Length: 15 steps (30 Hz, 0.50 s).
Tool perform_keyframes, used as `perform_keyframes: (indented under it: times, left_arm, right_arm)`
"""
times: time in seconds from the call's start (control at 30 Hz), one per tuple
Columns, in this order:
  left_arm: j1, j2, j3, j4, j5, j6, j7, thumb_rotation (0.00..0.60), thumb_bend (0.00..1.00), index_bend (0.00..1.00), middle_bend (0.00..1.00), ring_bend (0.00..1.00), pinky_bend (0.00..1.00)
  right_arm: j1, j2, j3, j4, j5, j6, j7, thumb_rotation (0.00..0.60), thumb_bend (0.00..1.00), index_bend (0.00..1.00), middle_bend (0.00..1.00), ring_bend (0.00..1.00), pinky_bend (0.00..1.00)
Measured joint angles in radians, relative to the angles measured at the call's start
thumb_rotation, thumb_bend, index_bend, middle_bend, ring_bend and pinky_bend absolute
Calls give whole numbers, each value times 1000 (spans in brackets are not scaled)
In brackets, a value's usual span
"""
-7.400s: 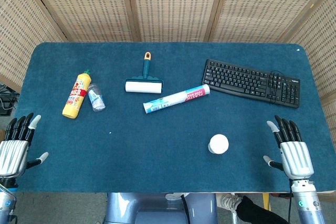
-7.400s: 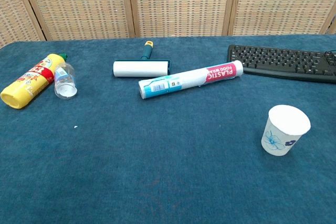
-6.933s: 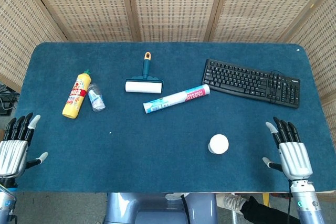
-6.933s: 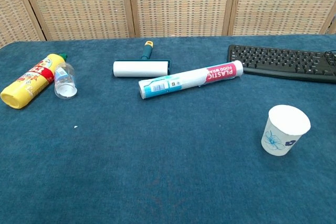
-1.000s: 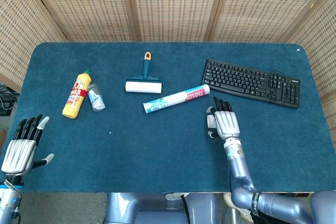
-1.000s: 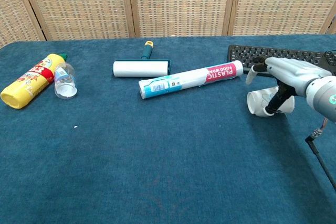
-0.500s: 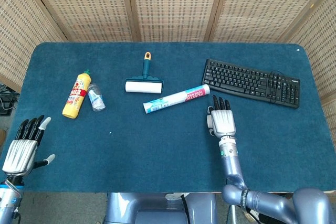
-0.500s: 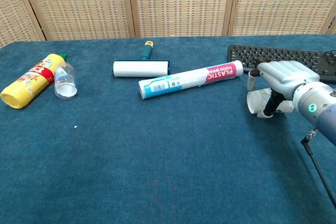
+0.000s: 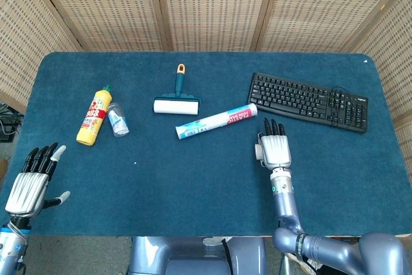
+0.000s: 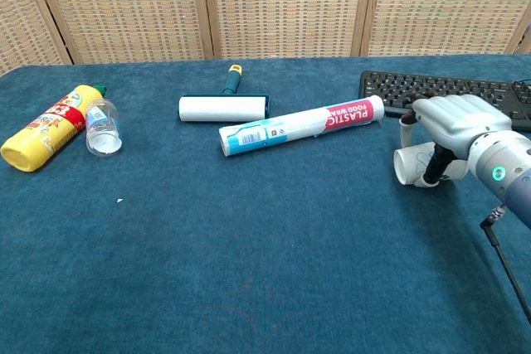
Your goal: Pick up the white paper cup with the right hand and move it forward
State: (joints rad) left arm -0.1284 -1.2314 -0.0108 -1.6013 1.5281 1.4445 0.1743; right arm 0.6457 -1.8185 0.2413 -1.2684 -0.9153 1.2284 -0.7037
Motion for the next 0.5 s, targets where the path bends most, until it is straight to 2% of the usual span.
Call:
perform_keyframes:
  times: [0.17,0.37,0.5]
  left_arm:
    - [1,-3,-3,3,-2,4,-1,600,164,0,0,0,0]
    - [1,-7,-5,8,-2,8,0,600,164,0,0,0,0]
    - [1,-11,-3,7,4,12,11,600,164,0,0,0,0]
  right_arm:
    - [-9,16,35,-53,-4,-2,82,600,287,526,132,0,168]
    - [-34,61,116,-159,6,-7,245,600,287,525,132,0,148]
    - [-62,91,184,-236,62,-44,396,600,285,523,121,0,126]
